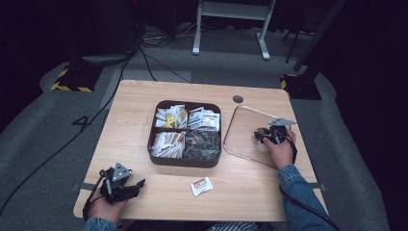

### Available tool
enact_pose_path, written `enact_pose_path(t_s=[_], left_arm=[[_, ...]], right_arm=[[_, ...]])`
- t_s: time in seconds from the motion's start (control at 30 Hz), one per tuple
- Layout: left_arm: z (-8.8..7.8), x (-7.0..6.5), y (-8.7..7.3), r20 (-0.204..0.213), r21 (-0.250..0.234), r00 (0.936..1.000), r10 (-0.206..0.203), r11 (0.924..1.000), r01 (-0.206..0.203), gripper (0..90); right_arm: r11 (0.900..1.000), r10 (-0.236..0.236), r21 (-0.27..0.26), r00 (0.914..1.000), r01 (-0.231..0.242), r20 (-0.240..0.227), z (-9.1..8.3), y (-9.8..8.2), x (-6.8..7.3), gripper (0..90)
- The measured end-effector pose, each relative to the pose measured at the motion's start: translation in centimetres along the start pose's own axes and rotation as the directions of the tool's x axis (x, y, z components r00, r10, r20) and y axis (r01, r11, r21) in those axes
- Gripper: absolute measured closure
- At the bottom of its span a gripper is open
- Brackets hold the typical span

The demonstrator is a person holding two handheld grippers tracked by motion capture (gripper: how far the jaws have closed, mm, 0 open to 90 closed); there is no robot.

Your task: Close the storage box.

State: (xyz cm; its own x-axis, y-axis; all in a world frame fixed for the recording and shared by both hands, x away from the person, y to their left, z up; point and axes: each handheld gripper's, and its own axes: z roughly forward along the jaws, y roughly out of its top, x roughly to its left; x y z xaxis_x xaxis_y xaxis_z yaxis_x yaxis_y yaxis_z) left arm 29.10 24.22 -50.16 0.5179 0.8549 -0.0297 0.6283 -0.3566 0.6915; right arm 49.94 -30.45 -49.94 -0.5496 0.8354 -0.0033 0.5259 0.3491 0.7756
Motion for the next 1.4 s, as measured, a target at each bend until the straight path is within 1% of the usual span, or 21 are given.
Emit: enact_pose_path(t_s=[0.03,0.17,0.27,0.4,0.5,0.57,0.6,0.63,0.73,0.77,0.83,0.87,0.97,1.1,1.13,1.17,1.27,1.4], left_arm=[[0.0,0.1,0.0,0.001,-0.005,1.0000,0.002,1.0000,-0.002,34.5],[0.3,0.1,-0.1,0.001,-0.024,1.0000,-0.001,0.9997,0.001,32.4],[0.3,0.1,-0.1,0.002,-0.025,1.0000,0.002,0.9997,-0.002,31.5],[0.3,0.2,-0.1,0.004,-0.025,1.0000,0.004,0.9997,-0.004,30.4],[0.5,0.2,0.0,0.011,-0.024,0.9999,0.008,0.9997,-0.007,29.4],[0.5,0.2,0.0,0.014,-0.022,0.9999,0.010,0.9997,-0.009,28.5],[0.6,0.2,0.1,0.021,-0.017,0.9996,0.018,0.9997,-0.018,25.4],[0.6,0.2,0.1,0.021,-0.017,0.9995,0.021,0.9996,-0.021,24.6],[0.6,0.2,0.2,0.021,-0.015,0.9995,0.022,0.9996,-0.022,24.1],[0.6,0.2,0.2,0.022,-0.016,0.9995,0.022,0.9996,-0.022,24.0],[0.6,0.2,0.2,0.024,-0.013,0.9995,0.022,0.9997,-0.022,23.9],[0.7,0.3,0.2,0.024,-0.014,0.9994,0.024,0.9996,-0.023,23.7],[0.7,0.3,0.3,0.025,-0.014,0.9993,0.026,0.9996,-0.026,23.0],[0.8,0.3,0.3,0.026,-0.013,0.9993,0.027,0.9996,-0.027,22.3],[0.8,0.3,0.3,0.026,-0.013,0.9993,0.027,0.9996,-0.027,22.2],[0.8,0.3,0.3,0.025,-0.013,0.9994,0.025,0.9996,-0.025,22.1],[0.8,0.3,0.3,0.026,-0.013,0.9993,0.027,0.9996,-0.027,21.8],[0.8,0.3,0.3,0.025,-0.013,0.9994,0.025,0.9996,-0.024,21.7]], right_arm=[[1.000,0.000,0.001,1.0000,0.000,-0.008,0.0,0.0,-0.1,58.2],[1.000,-0.003,0.000,1.0000,0.003,-0.008,0.0,0.0,-0.1,58.3],[1.000,-0.002,0.000,1.0000,0.002,-0.009,0.0,0.0,-0.1,58.4],[1.000,0.009,0.000,1.0000,-0.009,-0.003,-0.1,0.0,0.0,58.5],[0.999,0.032,0.000,0.9995,-0.032,-0.007,-0.2,-0.1,-0.1,58.6],[0.999,0.038,0.002,0.9993,-0.038,-0.008,-0.2,-0.1,-0.2,58.6],[0.999,0.040,0.004,0.9992,-0.040,-0.004,-0.4,-0.1,-0.2,58.6],[0.999,0.034,0.004,0.9994,-0.034,-0.001,-0.5,-0.1,-0.2,58.6],[0.999,0.033,-0.005,0.9994,-0.033,0.002,-0.8,0.0,-0.1,58.6],[0.999,0.035,-0.019,0.9994,-0.035,0.001,-1.3,0.2,0.0,58.6],[0.999,0.037,-0.022,0.9993,-0.037,-0.002,-1.5,0.3,0.0,58.6],[0.999,0.041,-0.031,0.9991,-0.041,-0.005,-2.0,0.5,0.1,58.6],[0.998,0.056,-0.038,0.9982,-0.057,-0.019,-2.6,0.7,0.1,58.6],[0.997,0.059,-0.053,0.9979,-0.060,-0.025,-3.5,1.1,0.3,58.6],[0.997,0.059,-0.053,0.9979,-0.060,-0.025,-3.5,1.1,0.3,58.6],[0.996,0.065,-0.061,0.9974,-0.067,-0.033,-4.0,1.4,0.4,58.6],[0.994,0.073,-0.073,0.9963,-0.076,-0.046,-4.5,1.9,0.6,58.6],[0.995,0.064,-0.074,0.9965,-0.068,-0.053,-4.8,2.4,0.9,58.6]])
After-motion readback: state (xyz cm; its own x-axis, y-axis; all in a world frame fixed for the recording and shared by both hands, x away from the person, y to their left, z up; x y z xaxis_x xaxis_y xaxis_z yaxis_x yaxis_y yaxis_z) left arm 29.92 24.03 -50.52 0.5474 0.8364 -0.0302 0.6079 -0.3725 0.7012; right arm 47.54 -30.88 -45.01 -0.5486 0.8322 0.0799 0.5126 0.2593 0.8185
